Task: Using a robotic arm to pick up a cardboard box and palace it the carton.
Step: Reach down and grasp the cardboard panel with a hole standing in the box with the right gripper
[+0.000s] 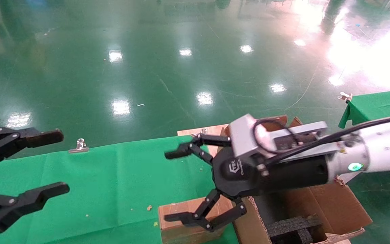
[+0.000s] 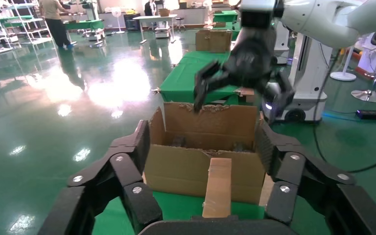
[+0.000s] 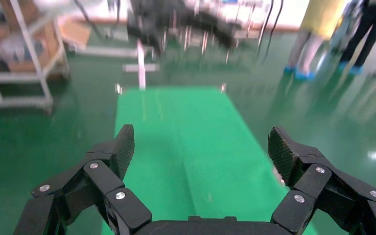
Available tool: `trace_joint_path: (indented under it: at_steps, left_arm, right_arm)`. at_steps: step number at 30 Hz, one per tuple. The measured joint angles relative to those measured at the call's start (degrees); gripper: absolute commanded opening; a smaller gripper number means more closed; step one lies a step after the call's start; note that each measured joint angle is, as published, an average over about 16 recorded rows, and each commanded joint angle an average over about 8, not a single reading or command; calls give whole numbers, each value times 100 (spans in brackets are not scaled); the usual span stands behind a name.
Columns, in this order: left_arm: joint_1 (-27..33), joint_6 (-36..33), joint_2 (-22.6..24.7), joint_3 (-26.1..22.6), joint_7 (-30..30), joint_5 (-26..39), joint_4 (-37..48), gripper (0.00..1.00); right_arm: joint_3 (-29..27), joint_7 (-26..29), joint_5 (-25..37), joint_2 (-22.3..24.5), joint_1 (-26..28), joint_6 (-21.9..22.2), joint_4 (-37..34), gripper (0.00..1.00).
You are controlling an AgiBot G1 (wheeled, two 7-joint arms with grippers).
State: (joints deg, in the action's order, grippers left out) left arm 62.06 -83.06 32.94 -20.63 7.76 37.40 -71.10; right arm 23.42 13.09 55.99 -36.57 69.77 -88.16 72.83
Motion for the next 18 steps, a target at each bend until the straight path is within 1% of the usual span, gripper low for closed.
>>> trace_joint_path:
  at_steps: [6, 10, 14, 18]
  left_arm:
    - [0, 0, 0, 0, 0, 0, 0, 0]
    - [0, 0, 0, 0, 0, 0, 0, 0]
    - [0, 0, 0, 0, 0, 0, 0, 0]
    - [0, 0, 0, 0, 0, 0, 0, 0]
  right_arm:
    - [728, 155, 1059, -279, 733, -167, -271, 100]
    - [1282, 207, 1652, -495, 1194, -238, -483, 100]
    - [1846, 214, 2073, -723, 1591, -262, -686, 100]
    - [2390, 160, 2356, -943, 1927, -268, -856, 100]
